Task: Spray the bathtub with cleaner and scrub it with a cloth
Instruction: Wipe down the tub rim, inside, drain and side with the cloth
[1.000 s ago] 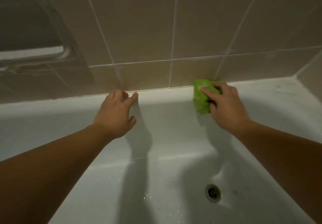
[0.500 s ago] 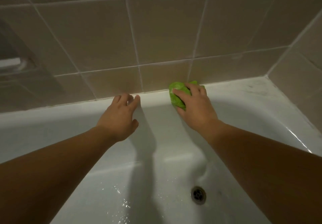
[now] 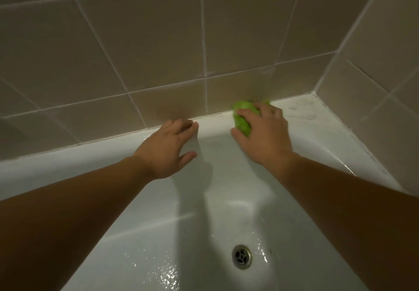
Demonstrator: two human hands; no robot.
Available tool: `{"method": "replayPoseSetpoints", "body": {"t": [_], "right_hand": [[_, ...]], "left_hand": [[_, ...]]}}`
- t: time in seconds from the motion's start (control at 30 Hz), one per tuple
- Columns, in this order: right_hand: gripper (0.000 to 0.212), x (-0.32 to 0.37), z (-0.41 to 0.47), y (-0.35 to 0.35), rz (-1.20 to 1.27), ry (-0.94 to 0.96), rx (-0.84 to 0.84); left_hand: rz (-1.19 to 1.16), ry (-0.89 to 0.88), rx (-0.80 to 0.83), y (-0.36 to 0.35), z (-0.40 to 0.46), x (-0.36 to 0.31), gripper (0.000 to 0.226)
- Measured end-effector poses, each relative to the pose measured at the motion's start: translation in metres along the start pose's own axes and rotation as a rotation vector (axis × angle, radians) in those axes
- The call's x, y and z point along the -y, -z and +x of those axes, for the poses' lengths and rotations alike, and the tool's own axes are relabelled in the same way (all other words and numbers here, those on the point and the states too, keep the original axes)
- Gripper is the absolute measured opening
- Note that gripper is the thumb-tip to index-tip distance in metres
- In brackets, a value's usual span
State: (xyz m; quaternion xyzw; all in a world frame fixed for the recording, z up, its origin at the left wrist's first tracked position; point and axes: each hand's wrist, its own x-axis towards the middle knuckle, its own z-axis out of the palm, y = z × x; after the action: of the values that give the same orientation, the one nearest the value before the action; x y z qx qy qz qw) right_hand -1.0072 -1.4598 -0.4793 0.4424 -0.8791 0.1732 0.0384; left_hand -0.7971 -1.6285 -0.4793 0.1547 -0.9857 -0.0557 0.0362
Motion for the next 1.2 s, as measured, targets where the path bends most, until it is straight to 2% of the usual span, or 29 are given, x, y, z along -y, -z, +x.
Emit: {"method": "replayPoseSetpoints", "body": {"t": [0.1, 0.2, 0.27, 0.33, 0.43, 0.5, 0.57, 0.73, 0.8, 0.93, 1.2], "right_hand": [[0.047, -0.008, 0.001, -0.009, 0.043, 0.118, -0.036], [0.046, -0.027, 0.010, -0.004, 0.054, 0.143, -0.028], [0.045, -0.035, 0.013, 0.000, 0.059, 0.045, -0.064], [0.045, -0.037, 0.009, 0.002, 0.042, -0.128, -0.127], [0.043, -0.042, 0.012, 0.004, 0.018, -0.374, -0.241], [0.041, -0.042, 0.017, 0.002, 0.004, -0.440, -0.263], [0.041, -0.037, 0.015, -0.003, 0.003, -0.419, -0.270], [0.044, -0.058, 0.003, -0.003, 0.099, -0.202, -0.341], [0.044, -0.068, 0.003, 0.000, 0.084, -0.248, -0.385], [0.047, -0.065, 0.012, 0.001, 0.013, -0.533, -0.437], [0.043, -0.059, -0.004, 0.004, -0.067, -0.403, -0.362]], "left_hand": [[0.017, -0.128, -0.002, -0.007, 0.027, -0.008, 0.080], [0.050, -0.271, 0.036, -0.008, 0.056, -0.007, 0.083], [0.054, -0.379, 0.077, -0.008, 0.072, -0.003, 0.087], [0.056, -0.426, 0.116, -0.010, 0.080, -0.002, 0.094], [0.084, -0.452, 0.115, -0.013, 0.081, 0.001, 0.104], [0.088, -0.460, 0.122, -0.014, 0.083, 0.003, 0.109], [0.084, -0.477, 0.116, -0.015, 0.085, 0.003, 0.109], [0.060, -0.497, 0.118, -0.016, 0.089, 0.001, 0.107], [0.064, -0.512, 0.100, -0.015, 0.090, 0.000, 0.107], [0.028, -0.518, 0.104, -0.015, 0.092, 0.000, 0.110], [-0.035, -0.540, 0.118, -0.016, 0.098, -0.003, 0.107]]}}
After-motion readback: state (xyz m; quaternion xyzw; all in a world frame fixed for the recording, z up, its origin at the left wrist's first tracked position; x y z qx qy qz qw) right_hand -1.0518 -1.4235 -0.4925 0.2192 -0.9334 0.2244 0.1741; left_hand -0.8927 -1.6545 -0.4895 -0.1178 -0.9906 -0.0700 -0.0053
